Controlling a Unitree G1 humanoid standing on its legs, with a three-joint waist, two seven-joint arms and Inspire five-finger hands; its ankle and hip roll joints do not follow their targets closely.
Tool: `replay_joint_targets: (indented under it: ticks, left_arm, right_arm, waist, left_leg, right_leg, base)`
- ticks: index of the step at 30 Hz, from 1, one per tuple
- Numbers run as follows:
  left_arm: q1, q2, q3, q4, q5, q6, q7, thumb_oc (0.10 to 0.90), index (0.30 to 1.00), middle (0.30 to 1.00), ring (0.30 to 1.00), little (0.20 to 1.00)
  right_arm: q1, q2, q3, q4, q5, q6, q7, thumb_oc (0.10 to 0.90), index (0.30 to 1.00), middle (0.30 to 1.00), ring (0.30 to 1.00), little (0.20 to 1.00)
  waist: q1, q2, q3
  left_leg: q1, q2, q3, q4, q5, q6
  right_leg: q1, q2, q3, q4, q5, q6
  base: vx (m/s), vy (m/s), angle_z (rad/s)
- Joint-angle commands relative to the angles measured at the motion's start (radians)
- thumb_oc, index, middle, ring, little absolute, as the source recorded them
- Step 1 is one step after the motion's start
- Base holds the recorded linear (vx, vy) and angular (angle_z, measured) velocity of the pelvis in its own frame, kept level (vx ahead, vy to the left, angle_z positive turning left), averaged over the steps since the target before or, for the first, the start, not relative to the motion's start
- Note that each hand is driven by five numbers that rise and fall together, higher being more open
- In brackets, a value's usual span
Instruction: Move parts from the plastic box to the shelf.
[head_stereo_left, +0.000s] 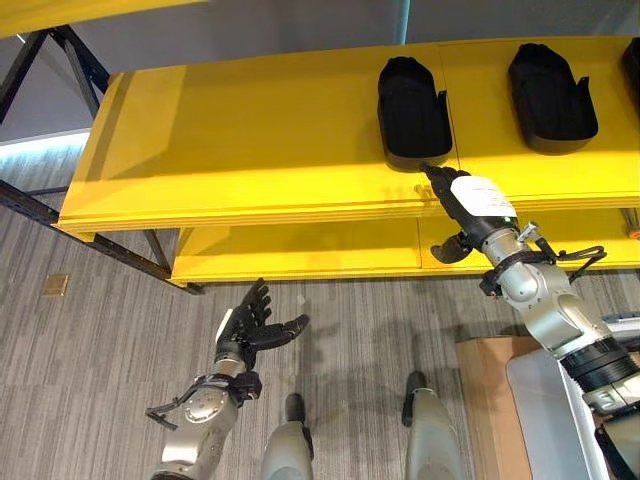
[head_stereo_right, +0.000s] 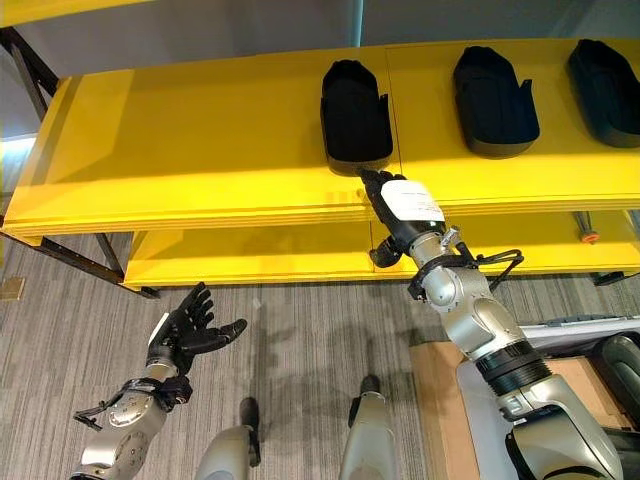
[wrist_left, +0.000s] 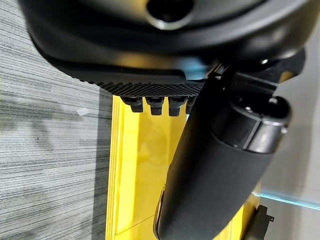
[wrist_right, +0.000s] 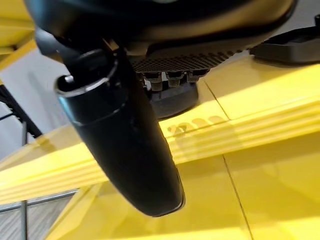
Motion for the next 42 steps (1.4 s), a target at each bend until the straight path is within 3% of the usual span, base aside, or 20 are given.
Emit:
replay_joint_targets:
  ticks: [1,11,36,42]
  left_arm:
    - [-0.016,0.052,0.009,-0.074,0.015,-0.087,0.005,0.900,1.000,1.000,1.000,1.000]
    - [-0.024,0.049,0.007,-0.072,0.013,-0.091,0.009,0.900,1.000,1.000,1.000,1.000]
    - [-0.040,0.063,-0.007,-0.078,-0.018,-0.107,0.009,0.900,1.000,1.000,1.000,1.000]
    - [-0.044,0.066,-0.005,-0.075,-0.014,-0.109,0.014,0.900,1.000,1.000,1.000,1.000]
  right_arm:
    - [-0.161,0.017,0.017,-0.017,-0.040,-0.030,-0.091,0.900,1.000,1.000,1.000,1.000]
    - [-0.177,0.024,0.035,0.019,-0.070,-0.020,-0.099,0.900,1.000,1.000,1.000,1.000]
    - [-0.431,-0.027,0.179,0.117,-0.172,0.004,-0.095,0.900,1.000,1.000,1.000,1.000]
    - [-0.432,-0.031,0.181,0.123,-0.169,0.007,-0.096,0.900,1.000,1.000,1.000,1.000]
  waist:
    - [0.024,-0.037,-0.058]
    - [0.027,-0.028,-0.048]
    - [0.053,-0.008,-0.010]
    - [0.056,-0.005,-0.001]
  left_leg:
    - [0.031,0.027,-0.037,0.097,-0.125,0.023]
    - [0.015,0.032,-0.043,0.093,-0.117,0.019]
    - [-0.048,0.044,-0.067,0.102,-0.096,0.006]
    - [-0.057,0.045,-0.073,0.100,-0.091,0.004]
  right_leg:
    - [0.063,-0.026,0.030,-0.173,0.113,0.072]
    - [0.042,-0.024,0.029,-0.158,0.109,0.069]
    - [-0.022,-0.020,0.014,-0.108,0.091,0.055]
    - [-0.032,-0.020,0.009,-0.093,0.083,0.052]
  base:
    - [0.00,0.000,0.00]
    - [0.00,-0.001,0.00]
    - [0.00,-0.007,0.03]
    - [0.00,-0.009,0.02]
